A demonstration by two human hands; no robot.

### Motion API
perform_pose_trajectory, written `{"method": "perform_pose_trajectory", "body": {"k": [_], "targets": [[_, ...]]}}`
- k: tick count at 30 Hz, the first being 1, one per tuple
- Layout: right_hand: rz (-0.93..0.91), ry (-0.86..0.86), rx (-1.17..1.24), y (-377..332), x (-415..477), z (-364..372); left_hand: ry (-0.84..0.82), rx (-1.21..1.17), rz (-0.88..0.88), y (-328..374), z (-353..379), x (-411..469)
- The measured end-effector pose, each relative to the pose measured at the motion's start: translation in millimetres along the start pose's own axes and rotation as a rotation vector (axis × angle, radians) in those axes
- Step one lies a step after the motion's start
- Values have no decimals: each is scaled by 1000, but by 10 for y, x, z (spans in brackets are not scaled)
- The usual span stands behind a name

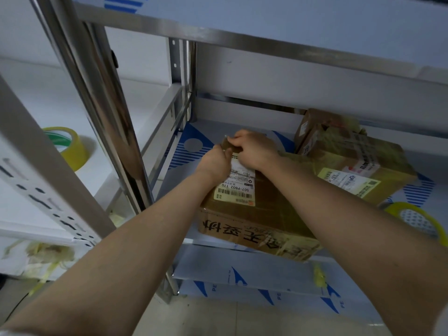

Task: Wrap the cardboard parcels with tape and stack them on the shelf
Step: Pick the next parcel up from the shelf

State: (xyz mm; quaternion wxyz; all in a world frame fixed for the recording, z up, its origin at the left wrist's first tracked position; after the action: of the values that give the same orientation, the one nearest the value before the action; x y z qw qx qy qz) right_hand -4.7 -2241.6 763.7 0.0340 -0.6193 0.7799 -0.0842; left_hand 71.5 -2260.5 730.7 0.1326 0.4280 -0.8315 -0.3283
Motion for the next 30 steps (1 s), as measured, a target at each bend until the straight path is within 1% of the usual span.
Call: {"method": "perform_pose_trajectory", "body": {"k": [3,7,16,18,22,27,30], "targets": [[-31,-13,-45,-24,16,23,-6,27,16,27,-2,-26],[-29,-91,50,33,-30,43,-9,-14,-19,-19,16,7],[21,-100,149,72,-11,60,-11,-19,-33,-48,21,34],[9,-90,143,61,-24,43,-23,-13,-30,-32,22,27],[-49,-135,101,71,-65,77,-26,-16,-50,-52,23,12],[39,-105,125,116,-51,85,-24,-70,-96,-60,24,4],[40,-115,37,61,-35,65,-32,8,-54,-25,32,-9]]}}
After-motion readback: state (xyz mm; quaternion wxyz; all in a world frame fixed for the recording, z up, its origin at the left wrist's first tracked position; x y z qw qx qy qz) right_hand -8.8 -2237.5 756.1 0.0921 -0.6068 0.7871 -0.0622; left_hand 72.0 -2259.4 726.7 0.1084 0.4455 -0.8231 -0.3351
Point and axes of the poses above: each hand's wrist, its own x-axis towards the middle knuckle, its own z-axis out of the palm, y = z × x, the point moved 10 cm from there along x, towards the middle knuckle, and after that the axes turned 5 degrees about x, right-handed, at the moved point
